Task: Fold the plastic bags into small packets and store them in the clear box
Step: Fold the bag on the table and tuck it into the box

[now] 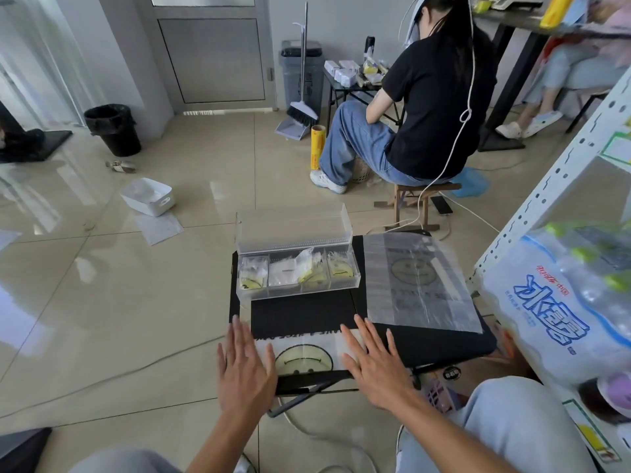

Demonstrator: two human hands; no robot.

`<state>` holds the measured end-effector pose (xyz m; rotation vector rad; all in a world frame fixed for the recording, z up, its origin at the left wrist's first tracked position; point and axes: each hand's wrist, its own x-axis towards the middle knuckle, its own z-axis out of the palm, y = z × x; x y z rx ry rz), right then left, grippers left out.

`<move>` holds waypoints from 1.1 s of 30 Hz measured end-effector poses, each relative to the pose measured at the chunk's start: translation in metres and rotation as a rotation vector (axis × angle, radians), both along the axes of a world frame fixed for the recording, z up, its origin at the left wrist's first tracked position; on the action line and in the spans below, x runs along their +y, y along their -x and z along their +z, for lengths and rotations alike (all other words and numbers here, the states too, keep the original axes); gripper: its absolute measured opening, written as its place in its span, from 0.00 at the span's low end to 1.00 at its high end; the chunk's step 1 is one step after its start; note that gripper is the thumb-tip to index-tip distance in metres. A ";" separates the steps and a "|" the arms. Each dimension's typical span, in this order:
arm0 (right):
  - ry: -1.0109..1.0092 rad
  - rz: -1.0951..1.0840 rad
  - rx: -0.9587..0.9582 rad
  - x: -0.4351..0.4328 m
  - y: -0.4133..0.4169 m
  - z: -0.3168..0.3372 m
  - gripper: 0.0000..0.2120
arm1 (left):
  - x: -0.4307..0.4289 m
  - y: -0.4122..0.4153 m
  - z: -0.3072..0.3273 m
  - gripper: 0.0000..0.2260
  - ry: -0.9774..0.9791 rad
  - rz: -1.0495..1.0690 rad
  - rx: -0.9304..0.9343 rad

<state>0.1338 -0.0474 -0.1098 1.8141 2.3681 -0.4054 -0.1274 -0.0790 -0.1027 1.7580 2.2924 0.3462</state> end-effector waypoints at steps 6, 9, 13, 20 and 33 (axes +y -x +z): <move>0.042 0.020 0.019 0.008 -0.001 0.007 0.31 | -0.011 -0.024 -0.036 0.31 0.088 -0.322 0.062; 0.079 -0.032 0.111 0.009 0.003 0.012 0.28 | -0.015 -0.017 -0.041 0.33 0.093 -0.289 0.064; 0.033 -0.181 0.218 0.020 0.018 0.024 0.33 | -0.016 -0.026 -0.023 0.34 0.017 -0.295 -0.010; 0.129 -0.287 0.192 0.041 0.017 0.039 0.22 | -0.026 -0.061 -0.025 0.32 -0.021 -0.399 -0.039; 0.397 -0.619 0.687 0.059 0.005 0.075 0.10 | -0.022 -0.065 -0.020 0.32 0.026 -0.305 -0.002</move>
